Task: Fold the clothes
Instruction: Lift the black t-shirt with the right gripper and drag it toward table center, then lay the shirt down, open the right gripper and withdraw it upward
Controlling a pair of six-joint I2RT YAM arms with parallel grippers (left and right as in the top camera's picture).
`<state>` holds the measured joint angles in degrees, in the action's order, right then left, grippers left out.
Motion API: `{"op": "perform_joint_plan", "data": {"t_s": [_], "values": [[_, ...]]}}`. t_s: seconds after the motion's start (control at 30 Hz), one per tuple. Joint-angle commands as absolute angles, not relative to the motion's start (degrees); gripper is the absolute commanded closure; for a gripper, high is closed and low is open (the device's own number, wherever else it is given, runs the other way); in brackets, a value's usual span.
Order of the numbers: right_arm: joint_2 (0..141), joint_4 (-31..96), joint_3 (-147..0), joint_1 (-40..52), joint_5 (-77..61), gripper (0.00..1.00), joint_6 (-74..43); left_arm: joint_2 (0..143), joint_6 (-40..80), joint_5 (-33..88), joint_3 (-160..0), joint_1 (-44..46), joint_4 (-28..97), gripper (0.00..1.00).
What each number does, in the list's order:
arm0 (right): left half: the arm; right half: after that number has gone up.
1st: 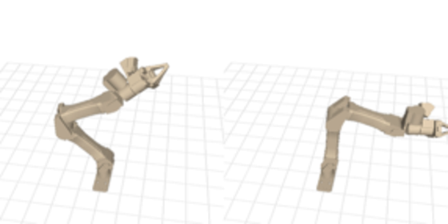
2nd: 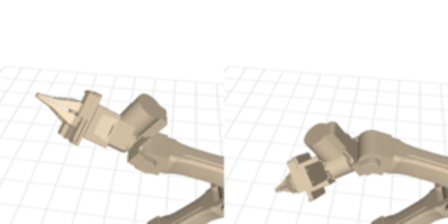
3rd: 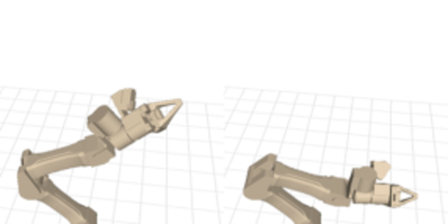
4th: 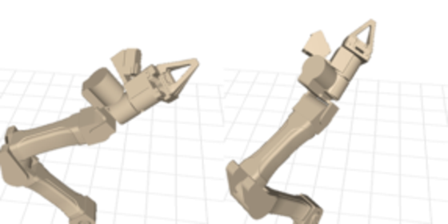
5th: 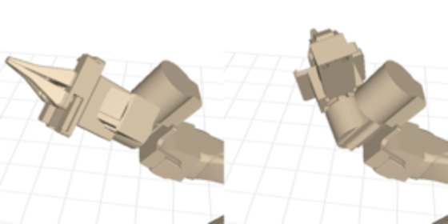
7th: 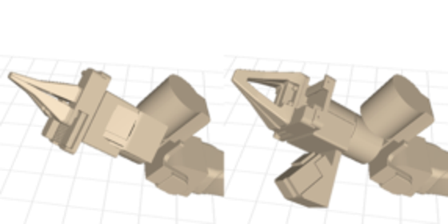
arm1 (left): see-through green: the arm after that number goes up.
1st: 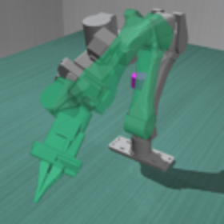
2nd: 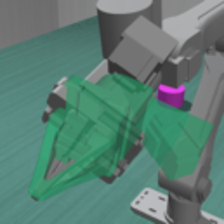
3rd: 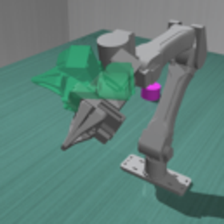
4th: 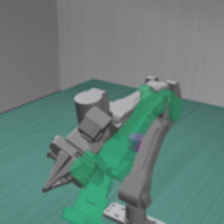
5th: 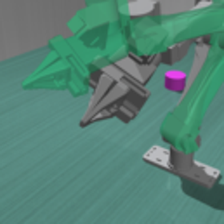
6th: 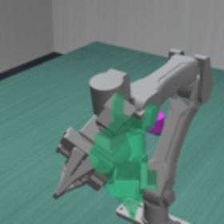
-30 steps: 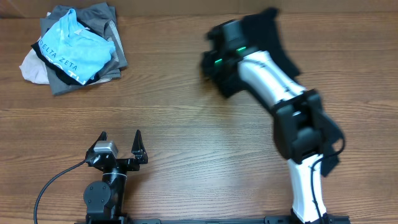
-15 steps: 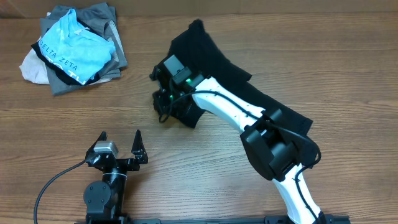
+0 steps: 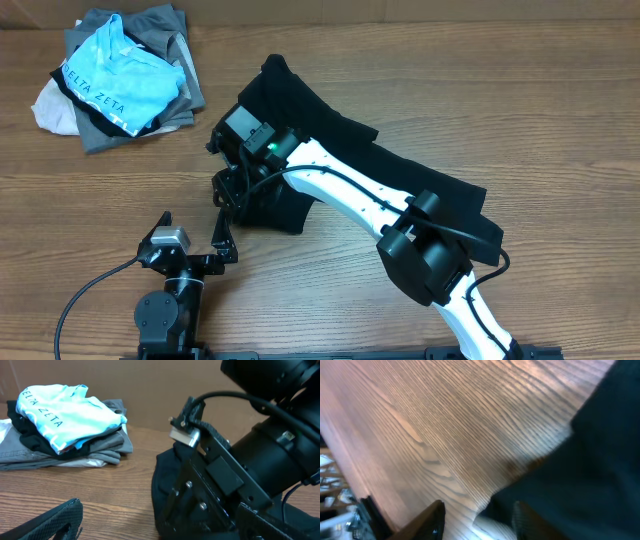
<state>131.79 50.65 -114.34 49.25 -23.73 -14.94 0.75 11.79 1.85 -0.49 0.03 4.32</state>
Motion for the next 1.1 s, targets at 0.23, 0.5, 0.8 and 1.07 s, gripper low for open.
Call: {"op": "perform_joint_plan", "data": {"t_s": [0.23, 0.5, 0.8, 1.07], "values": [[129.75, 64.95, -131.33, 38.48, -11.6, 0.07, -15.33, 0.25, 10.7, 1.89, -0.27, 0.4, 4.34, 0.0], [130.13, 79.05, -133.84, 23.38, -9.47, 0.0, -10.52, 0.25, 10.7, 1.89, -0.27, 0.4, 4.36, 0.0], [130.39, 78.59, -120.62, 19.27, -14.63, 0.0, -10.76, 0.25, 10.7, 1.89, -0.27, 0.4, 4.36, 0.0], [130.96, 66.22, -111.98, 19.03, -14.63, 0.21, -13.76, 0.25, 10.7, 1.89, -0.27, 0.4, 4.36, 0.0]]}}
